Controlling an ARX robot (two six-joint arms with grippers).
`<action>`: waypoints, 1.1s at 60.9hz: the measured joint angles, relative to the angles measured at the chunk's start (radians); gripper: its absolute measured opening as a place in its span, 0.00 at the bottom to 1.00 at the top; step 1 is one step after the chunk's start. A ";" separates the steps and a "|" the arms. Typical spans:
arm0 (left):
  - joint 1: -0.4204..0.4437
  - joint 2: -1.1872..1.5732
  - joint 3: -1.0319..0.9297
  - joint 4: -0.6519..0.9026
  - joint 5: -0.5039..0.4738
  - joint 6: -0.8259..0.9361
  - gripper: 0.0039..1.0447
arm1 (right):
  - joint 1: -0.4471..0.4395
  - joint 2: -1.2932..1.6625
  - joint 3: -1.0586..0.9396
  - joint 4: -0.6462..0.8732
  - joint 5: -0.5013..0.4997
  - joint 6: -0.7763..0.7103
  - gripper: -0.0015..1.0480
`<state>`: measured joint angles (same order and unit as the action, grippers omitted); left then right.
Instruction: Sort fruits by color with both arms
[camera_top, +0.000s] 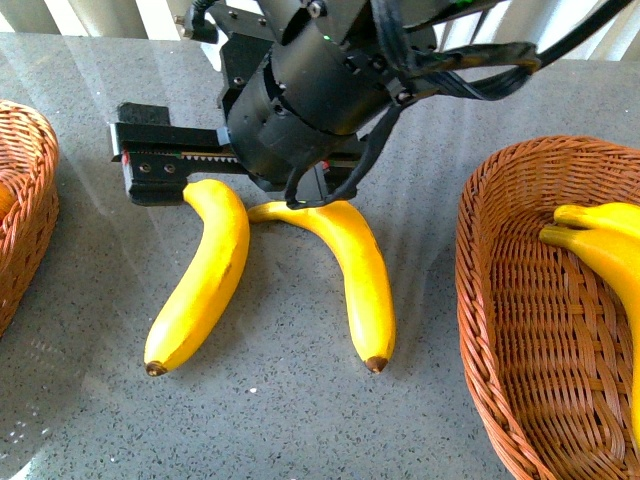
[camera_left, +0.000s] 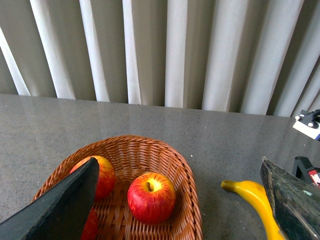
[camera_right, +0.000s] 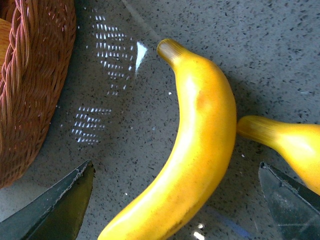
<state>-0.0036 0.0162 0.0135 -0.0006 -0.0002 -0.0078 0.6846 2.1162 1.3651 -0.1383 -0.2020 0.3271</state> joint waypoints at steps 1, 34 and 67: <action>0.000 0.000 0.000 0.000 0.000 0.000 0.91 | 0.002 0.003 0.005 -0.003 0.000 0.000 0.91; 0.000 0.000 0.000 0.000 0.000 0.000 0.91 | 0.047 0.186 0.218 -0.153 0.079 0.029 0.91; 0.000 0.000 0.000 0.000 0.000 0.000 0.91 | 0.039 0.184 0.204 -0.138 0.053 0.048 0.33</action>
<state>-0.0036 0.0162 0.0135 -0.0002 -0.0002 -0.0078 0.7235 2.3001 1.5692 -0.2768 -0.1490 0.3752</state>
